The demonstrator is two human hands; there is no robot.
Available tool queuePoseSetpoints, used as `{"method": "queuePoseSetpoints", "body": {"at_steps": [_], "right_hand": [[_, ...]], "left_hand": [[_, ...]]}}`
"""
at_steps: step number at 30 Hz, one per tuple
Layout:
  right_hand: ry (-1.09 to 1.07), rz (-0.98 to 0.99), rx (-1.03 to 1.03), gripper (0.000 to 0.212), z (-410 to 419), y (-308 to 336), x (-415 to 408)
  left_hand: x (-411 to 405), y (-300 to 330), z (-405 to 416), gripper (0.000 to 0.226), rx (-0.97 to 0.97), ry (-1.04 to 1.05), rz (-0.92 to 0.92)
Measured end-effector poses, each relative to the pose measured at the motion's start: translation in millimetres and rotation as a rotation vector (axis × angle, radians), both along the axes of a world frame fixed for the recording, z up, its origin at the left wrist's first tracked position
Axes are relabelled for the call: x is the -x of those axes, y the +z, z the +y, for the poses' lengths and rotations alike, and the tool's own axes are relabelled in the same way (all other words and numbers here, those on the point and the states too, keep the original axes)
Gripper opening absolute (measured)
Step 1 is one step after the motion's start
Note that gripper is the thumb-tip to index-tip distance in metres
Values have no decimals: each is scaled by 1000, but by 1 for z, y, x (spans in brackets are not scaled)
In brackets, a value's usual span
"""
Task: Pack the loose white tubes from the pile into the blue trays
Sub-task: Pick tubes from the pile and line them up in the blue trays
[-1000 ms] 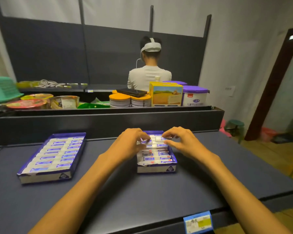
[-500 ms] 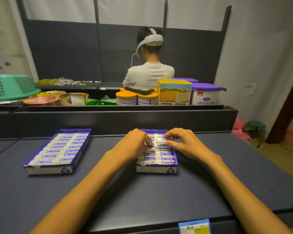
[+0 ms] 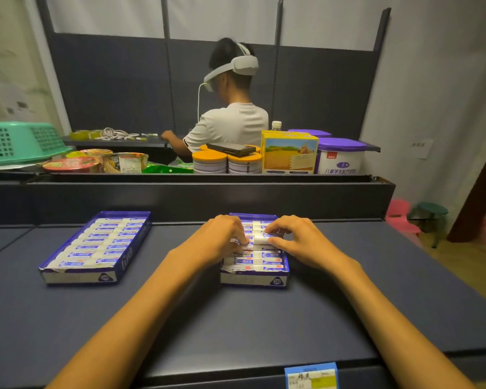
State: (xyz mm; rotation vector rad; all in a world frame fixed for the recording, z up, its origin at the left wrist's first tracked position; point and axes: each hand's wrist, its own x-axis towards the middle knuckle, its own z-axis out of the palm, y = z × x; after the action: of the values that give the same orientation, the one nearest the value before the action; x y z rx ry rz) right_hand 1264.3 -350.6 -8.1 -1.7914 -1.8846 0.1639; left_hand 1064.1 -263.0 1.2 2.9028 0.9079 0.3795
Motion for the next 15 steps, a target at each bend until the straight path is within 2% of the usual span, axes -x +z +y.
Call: {"method": "queuePoseSetpoints", "body": {"at_steps": [9,15], "right_hand": [[-9,-108,71,31,0,10,5],[13,-180,130,31,1,14,9]], "left_hand": [[4,1,-3,38,-16,-11,29],[8,0,-2,40,-15,34,-53]]}}
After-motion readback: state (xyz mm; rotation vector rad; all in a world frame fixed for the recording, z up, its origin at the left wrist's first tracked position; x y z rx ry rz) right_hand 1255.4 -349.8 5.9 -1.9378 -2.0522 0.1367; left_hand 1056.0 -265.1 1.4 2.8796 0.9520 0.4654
